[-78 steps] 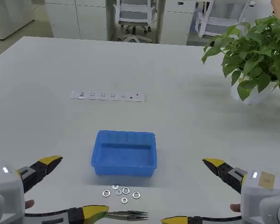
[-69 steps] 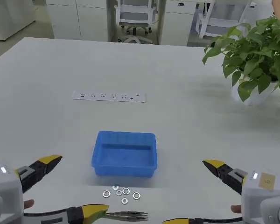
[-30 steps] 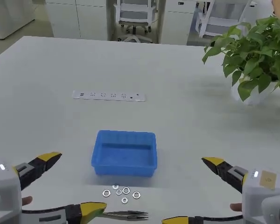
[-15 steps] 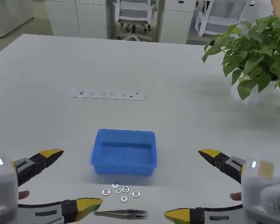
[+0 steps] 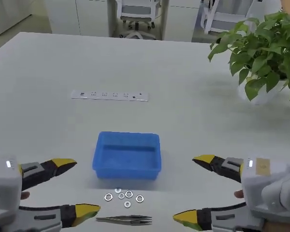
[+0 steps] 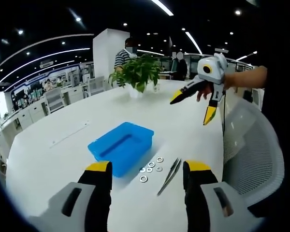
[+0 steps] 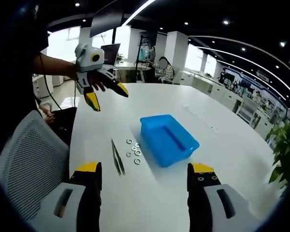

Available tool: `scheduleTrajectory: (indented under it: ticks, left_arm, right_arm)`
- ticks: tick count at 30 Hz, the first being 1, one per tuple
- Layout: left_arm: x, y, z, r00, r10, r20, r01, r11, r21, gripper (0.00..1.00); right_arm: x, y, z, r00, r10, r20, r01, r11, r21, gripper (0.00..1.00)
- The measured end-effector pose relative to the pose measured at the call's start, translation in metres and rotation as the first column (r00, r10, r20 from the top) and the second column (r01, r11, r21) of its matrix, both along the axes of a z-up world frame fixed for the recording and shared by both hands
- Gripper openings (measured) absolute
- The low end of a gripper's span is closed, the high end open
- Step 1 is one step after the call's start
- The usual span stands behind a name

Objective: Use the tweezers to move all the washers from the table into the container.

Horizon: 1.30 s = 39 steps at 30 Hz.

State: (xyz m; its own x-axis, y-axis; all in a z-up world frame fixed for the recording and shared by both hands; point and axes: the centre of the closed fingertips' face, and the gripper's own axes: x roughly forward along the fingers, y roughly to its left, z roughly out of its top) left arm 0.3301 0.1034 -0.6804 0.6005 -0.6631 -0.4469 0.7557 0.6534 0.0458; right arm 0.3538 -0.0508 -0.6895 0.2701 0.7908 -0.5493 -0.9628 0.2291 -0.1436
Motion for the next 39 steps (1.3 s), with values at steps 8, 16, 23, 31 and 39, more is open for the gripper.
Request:
scheduleTrajectory:
  ticks: [8, 16, 23, 31, 39]
  left_arm:
    - [-0.005, -0.004, -0.018, 0.994, -0.097, -0.054, 0.1, 0.994, 0.05, 0.49]
    - [-0.01, -0.005, -0.043, 0.975, -0.187, -0.119, 0.201, 0.972, 0.123, 0.39]
    - [-0.013, -0.007, -0.06, 0.957, -0.235, -0.167, 0.263, 0.95, 0.168, 0.32]
    - [-0.016, -0.008, -0.078, 0.939, -0.271, -0.213, 0.315, 0.925, 0.211, 0.28]
    - [-0.018, -0.009, -0.093, 0.919, -0.295, -0.261, 0.357, 0.904, 0.236, 0.25]
  right_arm:
    - [-0.006, 0.015, -0.01, 0.992, 0.129, 0.011, -0.128, 0.991, -0.049, 0.59]
    - [-0.015, 0.03, -0.023, 0.97, 0.243, 0.004, -0.241, 0.966, -0.089, 0.47]
    - [-0.024, 0.041, -0.039, 0.946, 0.323, -0.024, -0.324, 0.936, -0.137, 0.36]
    - [-0.029, 0.05, -0.057, 0.923, 0.382, -0.049, -0.384, 0.904, -0.189, 0.3]
    - [-0.038, 0.059, -0.075, 0.897, 0.432, -0.095, -0.442, 0.87, -0.218, 0.25]
